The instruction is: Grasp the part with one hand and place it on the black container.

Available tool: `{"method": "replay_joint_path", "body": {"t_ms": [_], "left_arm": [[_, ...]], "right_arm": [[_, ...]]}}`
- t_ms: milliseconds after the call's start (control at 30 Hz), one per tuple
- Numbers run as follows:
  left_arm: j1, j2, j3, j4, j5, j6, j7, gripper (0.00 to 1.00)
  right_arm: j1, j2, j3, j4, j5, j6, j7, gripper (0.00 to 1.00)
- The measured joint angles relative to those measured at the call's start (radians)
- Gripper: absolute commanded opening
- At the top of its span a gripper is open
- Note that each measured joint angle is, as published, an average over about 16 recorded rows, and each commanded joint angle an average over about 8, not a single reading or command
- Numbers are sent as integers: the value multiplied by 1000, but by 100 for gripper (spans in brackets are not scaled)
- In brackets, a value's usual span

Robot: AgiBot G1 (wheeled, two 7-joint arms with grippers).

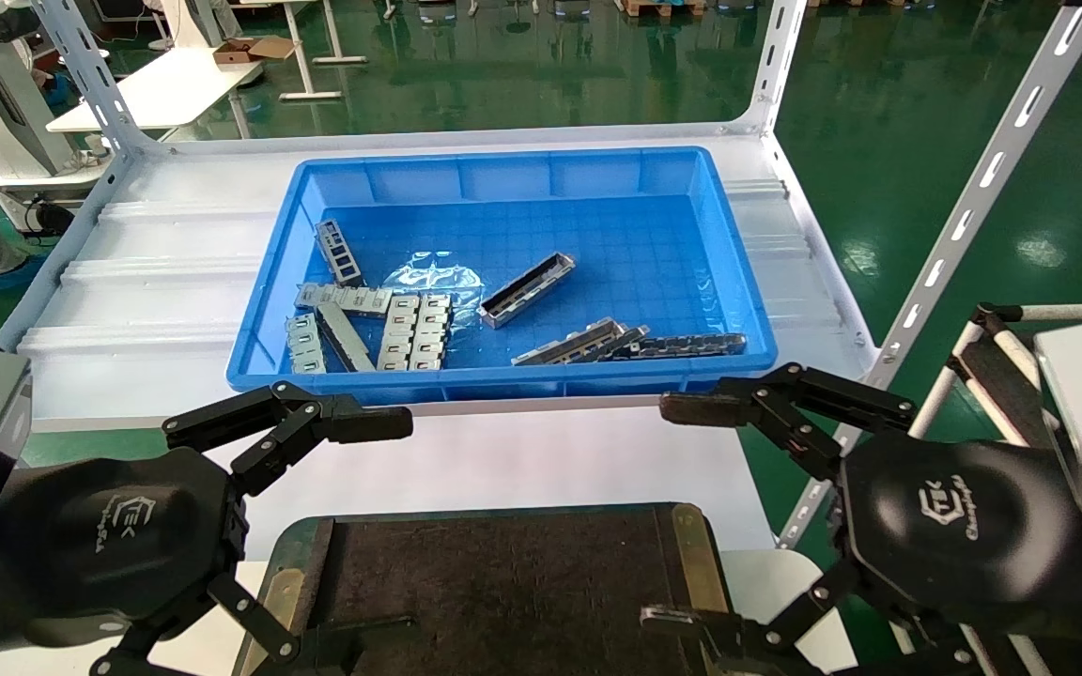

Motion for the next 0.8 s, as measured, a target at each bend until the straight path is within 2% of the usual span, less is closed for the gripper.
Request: {"method": "replay_joint_path", "body": {"t_ms": [800], "left_arm": [[0,0,0,0,0,0,0,100]], "right_arm": [[0,0,0,0,0,0,0,100]]}}
